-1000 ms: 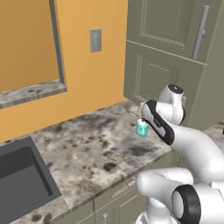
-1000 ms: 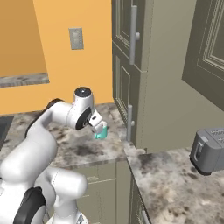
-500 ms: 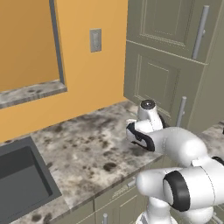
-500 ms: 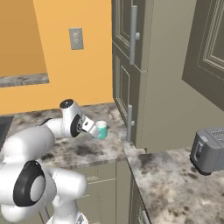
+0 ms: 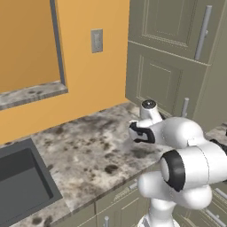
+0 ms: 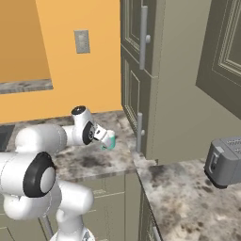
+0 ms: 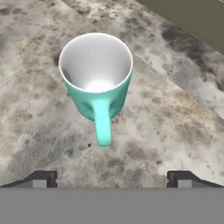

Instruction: Move the mug from next to the sink to the open cabinet. Then, move the bowl with the steak to the fridge to clear the area for faucet cleaning.

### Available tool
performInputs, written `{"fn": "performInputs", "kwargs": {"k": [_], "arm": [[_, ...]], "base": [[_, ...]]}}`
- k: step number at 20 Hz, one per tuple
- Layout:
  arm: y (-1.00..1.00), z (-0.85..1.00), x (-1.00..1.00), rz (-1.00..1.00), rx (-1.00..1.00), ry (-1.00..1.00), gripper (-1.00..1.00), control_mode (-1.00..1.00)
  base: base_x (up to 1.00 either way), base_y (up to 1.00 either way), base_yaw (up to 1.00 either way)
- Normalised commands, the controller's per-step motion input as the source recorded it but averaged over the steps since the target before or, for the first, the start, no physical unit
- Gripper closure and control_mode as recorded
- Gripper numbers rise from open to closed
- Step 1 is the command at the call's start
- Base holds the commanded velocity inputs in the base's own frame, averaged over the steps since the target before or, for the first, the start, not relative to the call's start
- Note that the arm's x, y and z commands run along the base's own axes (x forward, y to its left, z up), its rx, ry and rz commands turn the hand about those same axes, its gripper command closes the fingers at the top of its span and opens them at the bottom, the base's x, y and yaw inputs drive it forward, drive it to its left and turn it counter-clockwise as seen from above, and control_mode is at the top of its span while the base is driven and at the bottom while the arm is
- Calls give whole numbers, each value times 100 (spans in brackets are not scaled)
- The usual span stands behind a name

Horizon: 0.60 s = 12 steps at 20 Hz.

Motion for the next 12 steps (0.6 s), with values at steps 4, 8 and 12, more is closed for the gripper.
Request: {"fn": "performInputs", "kwargs": {"k": [4,8,12], "arm": [[-8,-35,30,0,1,-5,-100,-100],[0,-22,46,0,7,-4,-100,-100],[0,-11,31,0,7,0,-100,-100]], "base": [[0,0,0],[0,0,0],[0,0,0]]}}
